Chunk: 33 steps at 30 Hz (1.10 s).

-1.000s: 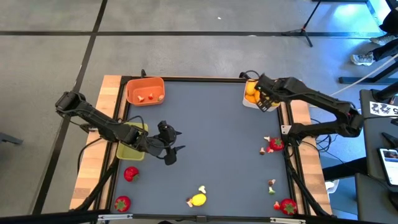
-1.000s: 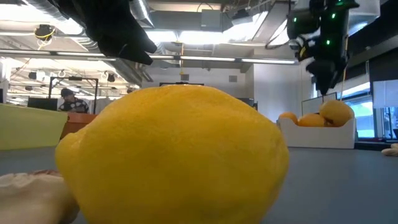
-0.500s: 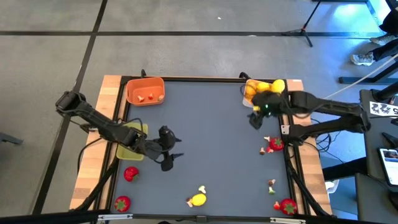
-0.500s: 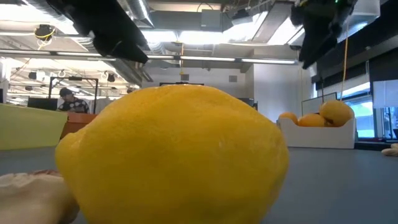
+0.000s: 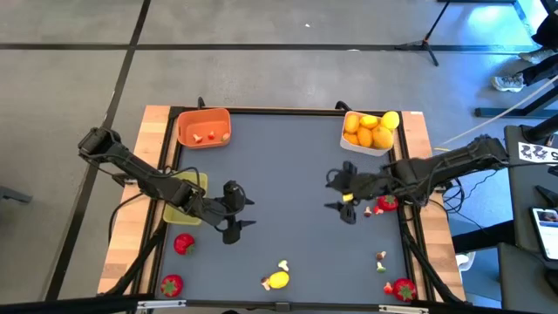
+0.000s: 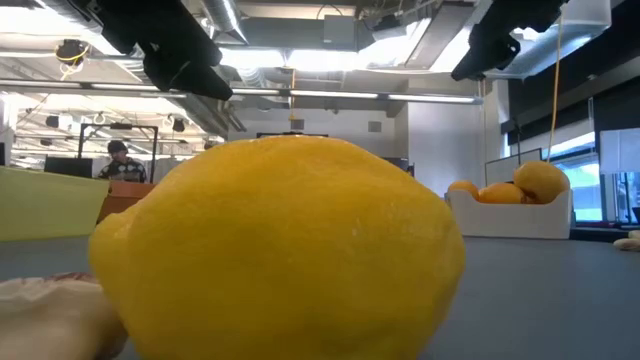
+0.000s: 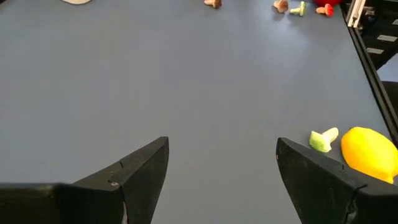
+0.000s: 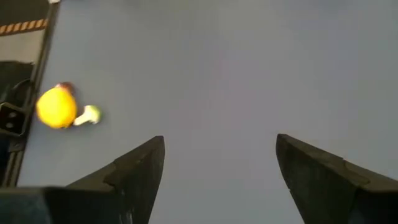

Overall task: Sort produce into baskets
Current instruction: Put the lemon into the white bin

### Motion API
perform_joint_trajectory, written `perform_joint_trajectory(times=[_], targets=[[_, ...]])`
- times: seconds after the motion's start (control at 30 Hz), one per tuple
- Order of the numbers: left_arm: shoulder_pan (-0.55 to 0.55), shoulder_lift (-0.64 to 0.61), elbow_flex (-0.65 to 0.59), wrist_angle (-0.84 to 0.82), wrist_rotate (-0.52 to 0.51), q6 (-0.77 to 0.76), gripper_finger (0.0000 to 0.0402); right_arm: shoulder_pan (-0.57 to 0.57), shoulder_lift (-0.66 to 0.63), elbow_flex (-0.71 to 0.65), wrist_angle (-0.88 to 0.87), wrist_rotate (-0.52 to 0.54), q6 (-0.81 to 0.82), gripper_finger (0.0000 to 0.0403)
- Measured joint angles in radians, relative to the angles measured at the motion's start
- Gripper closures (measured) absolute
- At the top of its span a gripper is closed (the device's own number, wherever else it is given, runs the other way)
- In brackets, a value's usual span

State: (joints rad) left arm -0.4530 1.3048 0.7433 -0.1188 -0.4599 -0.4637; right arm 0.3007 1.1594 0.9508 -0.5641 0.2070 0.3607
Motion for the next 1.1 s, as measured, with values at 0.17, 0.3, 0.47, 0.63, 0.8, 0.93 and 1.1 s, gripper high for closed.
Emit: perform_joint_trajectory(times=[0.17, 0.3, 0.47, 0.63, 0.8, 0.93, 1.1], targets=[[0.000, 0.000, 0.000, -0.001, 0.027, -0.002, 0.0110, 0.054, 0.086, 0.000, 0.095, -0.016, -0.029, 0.0097], [0.000, 0.000, 0.000, -0.002, 0.030, -0.001, 0.0110, 0.063, 0.147, 0.000, 0.176, -0.061, -0.049, 0.0097], [0.002, 0.000, 0.000, -0.002, 0.030, -0.001, 0.0110, 0.066, 0.211, 0.000, 0.266, -0.117, -0.059, 0.0097], [0.002, 0.001, 0.000, 0.023, 0.110, -0.006, 0.0110, 0.066, 0.251, 0.000, 0.287, -0.128, -0.055, 0.0097], [0.002, 0.006, 0.000, 0.127, 0.140, -0.006, 0.0110, 0.066, 0.266, 0.000, 0.289, -0.101, -0.046, 0.0097], [-0.005, 0.052, 0.000, 0.245, 0.198, -0.005, 0.0110, 0.066, 0.266, 0.000, 0.293, -0.090, 0.004, 0.0097], [-0.014, 0.168, 0.006, 0.385, 0.251, -0.018, 0.0110, 0.084, 0.266, 0.000, 0.311, -0.094, 0.082, 0.0097]])
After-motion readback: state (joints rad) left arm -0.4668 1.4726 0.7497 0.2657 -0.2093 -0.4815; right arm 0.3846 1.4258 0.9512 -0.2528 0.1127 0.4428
